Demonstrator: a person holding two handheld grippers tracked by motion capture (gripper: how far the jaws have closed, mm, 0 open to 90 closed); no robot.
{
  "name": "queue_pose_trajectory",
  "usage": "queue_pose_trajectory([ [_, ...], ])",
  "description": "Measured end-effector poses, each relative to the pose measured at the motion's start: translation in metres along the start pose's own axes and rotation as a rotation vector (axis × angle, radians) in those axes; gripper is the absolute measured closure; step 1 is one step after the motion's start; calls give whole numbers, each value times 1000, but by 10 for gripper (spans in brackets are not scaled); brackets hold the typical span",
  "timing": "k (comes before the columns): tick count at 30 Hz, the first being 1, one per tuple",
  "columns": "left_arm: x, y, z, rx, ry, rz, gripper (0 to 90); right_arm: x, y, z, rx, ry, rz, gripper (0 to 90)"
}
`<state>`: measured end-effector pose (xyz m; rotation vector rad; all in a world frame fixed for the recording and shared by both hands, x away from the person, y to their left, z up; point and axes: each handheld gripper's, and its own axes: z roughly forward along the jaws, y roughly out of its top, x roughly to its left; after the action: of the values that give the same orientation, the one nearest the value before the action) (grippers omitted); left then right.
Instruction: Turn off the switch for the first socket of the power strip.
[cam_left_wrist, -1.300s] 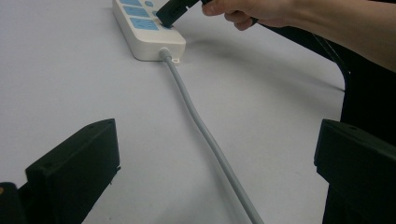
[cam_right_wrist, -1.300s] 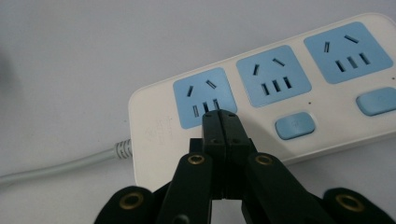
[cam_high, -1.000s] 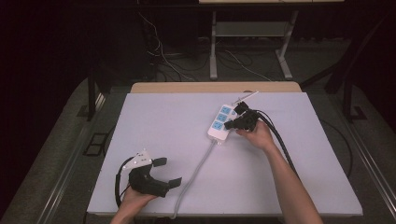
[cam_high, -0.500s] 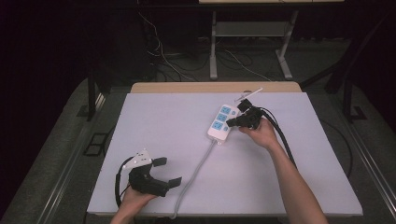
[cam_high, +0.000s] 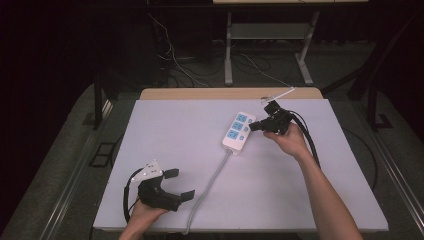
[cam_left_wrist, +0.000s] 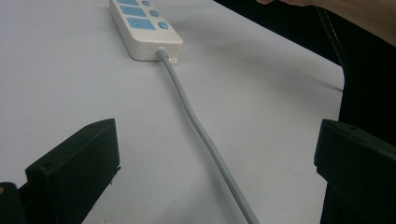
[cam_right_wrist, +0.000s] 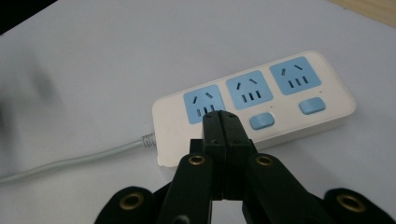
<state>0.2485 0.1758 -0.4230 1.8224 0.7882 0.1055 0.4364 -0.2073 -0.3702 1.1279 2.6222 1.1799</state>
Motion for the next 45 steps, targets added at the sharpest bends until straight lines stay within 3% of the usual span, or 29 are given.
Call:
queue_pose_trajectory([
  [18,1,0,-1,-8,5,-8,0,-1,-12,-48,-43,-23,38,895],
  [23,1,0,-1,-8,6,-8,0,2,-19,-59,-68,-43,56,704],
  [29,1,0,-1,-7,7,-9,0,9,-29,-65,-72,-71,85,370],
  [32,1,0,-1,-5,6,-8,0,11,-36,-66,-77,-54,99,149],
  [34,1,0,-1,-4,7,-7,0,14,-40,-68,-88,-42,111,109],
  [36,1,0,-1,-4,7,-9,0,16,-45,-69,-91,-37,117,4],
  [45,1,0,0,-3,8,-7,0,31,-68,-79,-124,-9,116,3],
])
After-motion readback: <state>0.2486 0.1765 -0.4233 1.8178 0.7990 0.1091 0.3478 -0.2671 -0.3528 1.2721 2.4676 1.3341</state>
